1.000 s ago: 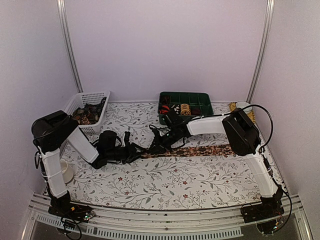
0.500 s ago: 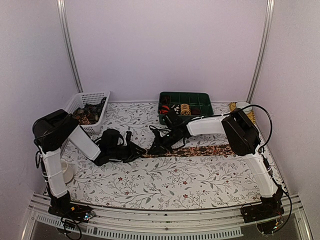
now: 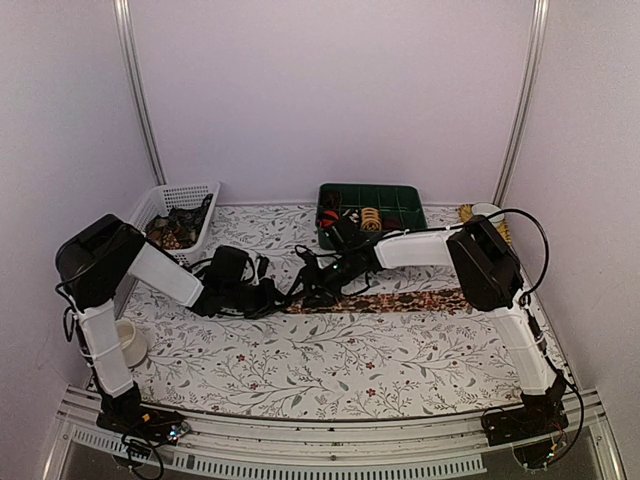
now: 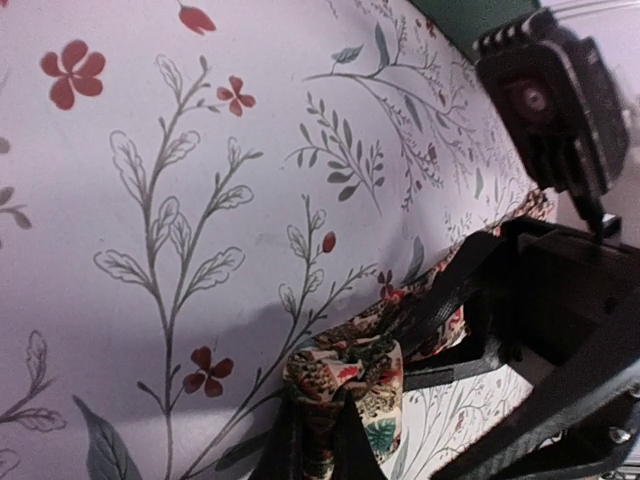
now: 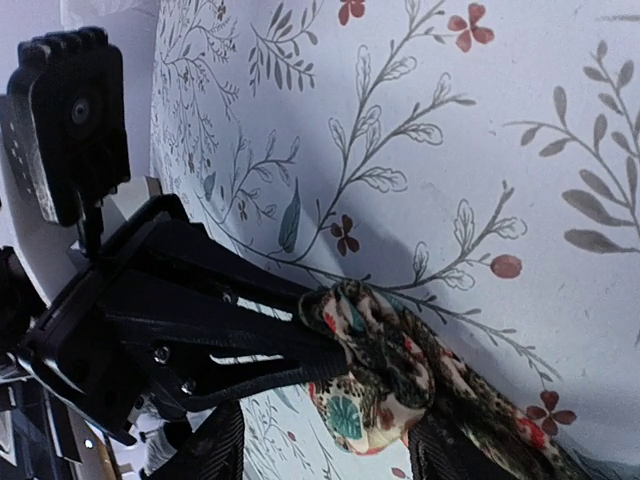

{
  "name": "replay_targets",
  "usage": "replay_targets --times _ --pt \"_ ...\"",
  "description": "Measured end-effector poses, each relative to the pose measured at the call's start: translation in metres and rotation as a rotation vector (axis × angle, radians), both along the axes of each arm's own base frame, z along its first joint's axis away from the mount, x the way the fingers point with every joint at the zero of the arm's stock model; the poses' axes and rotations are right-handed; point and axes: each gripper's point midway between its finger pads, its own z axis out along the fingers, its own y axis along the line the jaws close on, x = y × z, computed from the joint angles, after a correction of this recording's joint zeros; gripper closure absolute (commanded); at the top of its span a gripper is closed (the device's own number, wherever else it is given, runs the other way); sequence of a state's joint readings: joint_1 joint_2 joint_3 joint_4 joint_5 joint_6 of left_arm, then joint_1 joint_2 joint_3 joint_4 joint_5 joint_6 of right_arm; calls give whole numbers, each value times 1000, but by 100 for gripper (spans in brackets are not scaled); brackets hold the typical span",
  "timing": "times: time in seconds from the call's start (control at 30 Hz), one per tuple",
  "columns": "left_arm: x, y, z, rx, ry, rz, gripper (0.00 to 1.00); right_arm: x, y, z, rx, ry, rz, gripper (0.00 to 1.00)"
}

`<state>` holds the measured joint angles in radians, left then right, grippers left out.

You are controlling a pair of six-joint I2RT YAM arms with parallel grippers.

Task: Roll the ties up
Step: Roll the tie at the center of the board.

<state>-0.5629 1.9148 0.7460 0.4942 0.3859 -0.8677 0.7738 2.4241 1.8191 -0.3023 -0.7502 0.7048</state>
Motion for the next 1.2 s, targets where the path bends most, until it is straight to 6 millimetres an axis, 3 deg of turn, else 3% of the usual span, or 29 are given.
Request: replay_targets --times 0.17,0.43,0.57,0.7,0.97,1.2 --pt "5 12 5 164 -17 -26 100 4 -13 10 -27 -84 12 30" --pt "24 40 20 457 -64 -45 100 8 -56 22 -83 -221 34 27" --pt "31 52 27 566 -82 -49 100 13 -78 18 -147 -306 30 27" --pt "37 62 31 654 -89 -51 100 18 -97 1 -213 -347 26 27" --pt "57 66 41 767 -104 -26 100 19 -93 2 -178 -370 36 29" --pt "63 57 34 914 -123 -13 100 -2 -76 5 -147 -314 53 29"
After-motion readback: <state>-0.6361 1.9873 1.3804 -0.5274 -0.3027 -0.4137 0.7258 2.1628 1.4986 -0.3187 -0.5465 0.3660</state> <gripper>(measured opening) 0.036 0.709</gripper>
